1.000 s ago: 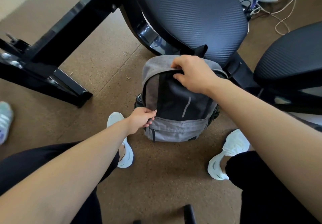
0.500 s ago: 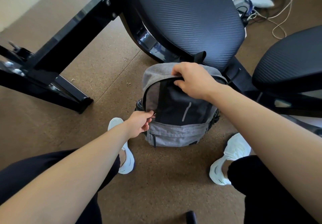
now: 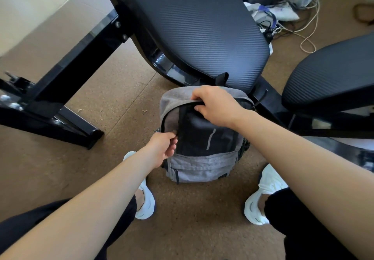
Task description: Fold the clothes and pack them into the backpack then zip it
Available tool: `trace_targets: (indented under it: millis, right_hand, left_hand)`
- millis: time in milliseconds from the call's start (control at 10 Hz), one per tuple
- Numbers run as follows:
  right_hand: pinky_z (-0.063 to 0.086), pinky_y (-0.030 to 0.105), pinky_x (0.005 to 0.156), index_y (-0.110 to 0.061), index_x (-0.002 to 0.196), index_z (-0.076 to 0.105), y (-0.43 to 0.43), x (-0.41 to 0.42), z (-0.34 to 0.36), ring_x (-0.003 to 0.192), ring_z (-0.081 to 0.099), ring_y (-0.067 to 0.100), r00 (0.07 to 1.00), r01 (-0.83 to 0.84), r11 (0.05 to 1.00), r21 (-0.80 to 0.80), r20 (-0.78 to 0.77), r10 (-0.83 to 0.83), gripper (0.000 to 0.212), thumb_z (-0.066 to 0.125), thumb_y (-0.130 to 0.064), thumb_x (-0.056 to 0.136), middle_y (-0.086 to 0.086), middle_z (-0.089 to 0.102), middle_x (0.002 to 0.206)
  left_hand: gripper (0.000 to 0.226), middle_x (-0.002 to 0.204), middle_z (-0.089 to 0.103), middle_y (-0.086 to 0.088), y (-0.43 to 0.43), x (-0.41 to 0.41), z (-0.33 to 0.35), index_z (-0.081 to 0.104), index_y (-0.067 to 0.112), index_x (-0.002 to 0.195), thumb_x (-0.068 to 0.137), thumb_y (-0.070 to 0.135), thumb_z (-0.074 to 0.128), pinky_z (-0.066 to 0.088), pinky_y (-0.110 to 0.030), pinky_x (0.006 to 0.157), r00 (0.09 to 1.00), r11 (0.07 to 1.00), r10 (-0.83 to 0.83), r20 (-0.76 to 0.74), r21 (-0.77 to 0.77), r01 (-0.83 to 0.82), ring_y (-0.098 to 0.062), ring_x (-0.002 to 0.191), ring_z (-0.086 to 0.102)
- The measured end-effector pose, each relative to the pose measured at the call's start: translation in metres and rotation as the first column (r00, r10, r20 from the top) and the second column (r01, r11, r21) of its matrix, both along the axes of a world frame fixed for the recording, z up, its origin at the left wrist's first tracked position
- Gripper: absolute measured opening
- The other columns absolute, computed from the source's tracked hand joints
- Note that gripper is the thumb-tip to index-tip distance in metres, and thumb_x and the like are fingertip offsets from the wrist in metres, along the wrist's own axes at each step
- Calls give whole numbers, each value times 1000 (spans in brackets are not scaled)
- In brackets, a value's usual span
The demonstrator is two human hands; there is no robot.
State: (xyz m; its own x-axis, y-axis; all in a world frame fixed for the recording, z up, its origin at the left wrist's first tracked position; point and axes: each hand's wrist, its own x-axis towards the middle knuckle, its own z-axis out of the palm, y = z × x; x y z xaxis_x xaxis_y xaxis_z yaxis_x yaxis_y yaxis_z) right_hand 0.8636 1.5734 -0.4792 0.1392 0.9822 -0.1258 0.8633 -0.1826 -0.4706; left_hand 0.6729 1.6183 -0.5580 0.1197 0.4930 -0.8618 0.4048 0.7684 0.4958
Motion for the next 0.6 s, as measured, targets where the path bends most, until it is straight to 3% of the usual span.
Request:
trace_targets:
  millis: [100,200,300,500,600]
  right_hand:
    - [51,41,85,-19,102,66,1,0,-1,99,62,26,1000,6,1000,14,-7,-6,11,67,-20,92,3,68,106]
    - [52,42,85,-21,101,67,2,-1,0,98,62,25,1000,25,999,26,-15,-25,9,66,-21,92,2,69,104]
    - [50,39,83,-21,100,67,2,0,0,96,61,24,1000,31,998,57,-5,-31,7,65,-21,93,1,67,102]
    - [49,39,85,-25,103,63,-1,6,1,101,63,26,999,37,999,29,-15,-36,15,68,-19,90,0,69,104]
    - [42,43,98,-21,131,60,-8,11,6,120,56,29,996,55,998,6,70,-56,39,68,-22,93,4,64,127]
  left_hand:
    - [22,68,59,1,1,10,24,63,12,83,101,23,62,44,-22,52,984,991,133,122,7,-135,-10,60,52]
    - [21,70,58,2,5,18,54,67,12,85,102,23,62,47,-20,54,963,976,128,238,143,-165,-9,62,54]
    - [19,74,58,3,8,19,68,71,13,90,102,25,62,47,-20,59,975,943,-35,220,331,-41,-7,66,53]
    - [18,82,65,3,15,15,70,75,17,95,100,30,63,46,-24,62,981,927,-133,141,367,73,-10,73,56]
    - [22,86,69,2,15,12,69,74,19,99,102,34,59,46,-25,64,992,924,-106,70,376,72,-12,76,59]
